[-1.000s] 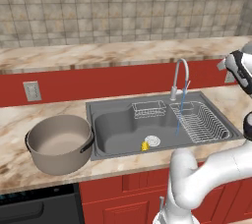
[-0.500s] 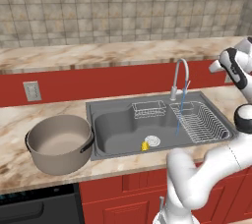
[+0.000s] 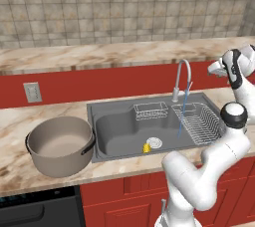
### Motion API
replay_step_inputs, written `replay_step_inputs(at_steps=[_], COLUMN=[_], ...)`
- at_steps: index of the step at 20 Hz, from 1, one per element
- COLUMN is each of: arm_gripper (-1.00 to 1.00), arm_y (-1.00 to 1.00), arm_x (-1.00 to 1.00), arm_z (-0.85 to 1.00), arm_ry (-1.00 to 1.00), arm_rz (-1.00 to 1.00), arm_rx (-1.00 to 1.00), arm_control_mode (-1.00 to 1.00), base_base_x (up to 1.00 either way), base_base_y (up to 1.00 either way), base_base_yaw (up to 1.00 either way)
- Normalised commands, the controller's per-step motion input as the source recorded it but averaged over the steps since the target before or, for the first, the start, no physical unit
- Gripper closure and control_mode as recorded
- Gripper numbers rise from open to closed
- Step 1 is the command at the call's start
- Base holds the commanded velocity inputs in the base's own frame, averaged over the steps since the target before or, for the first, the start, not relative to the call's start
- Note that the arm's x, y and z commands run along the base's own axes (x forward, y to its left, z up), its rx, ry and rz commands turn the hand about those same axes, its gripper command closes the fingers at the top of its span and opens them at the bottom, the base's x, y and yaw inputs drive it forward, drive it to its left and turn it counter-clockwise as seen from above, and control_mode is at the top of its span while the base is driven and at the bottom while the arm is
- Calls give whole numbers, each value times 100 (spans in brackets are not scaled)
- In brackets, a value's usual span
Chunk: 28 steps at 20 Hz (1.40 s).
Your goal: Dump the corn from the pot into the sink. Then turn on the water and wash the corn. Then turn off the water and put the corn back in the pot.
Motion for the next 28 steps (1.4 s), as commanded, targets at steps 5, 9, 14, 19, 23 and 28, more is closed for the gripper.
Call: replay_step_inputs(at_steps=[5,9,14,19,23,28], arm_gripper=[-100,-100,-100,-100,-100,-100], arm_y=[0,0,-1,-11,-16,-32], arm_x=[46,49,44,44,56,70], arm_z=[-31,-27,-28,-29,-18,-3], arm_ry=[10,15,11,8,5,0], arm_rz=[0,0,0,1,1,5], arm_rx=[20,14,16,14,11,5], arm_control_mode=[-100,-100,-100,-100,-100,-100], base_base_x=[0,0,0,0,0,0], base_base_y=[0,0,0,0,0,0], base_base_yaw=[0,0,0,0,0,0])
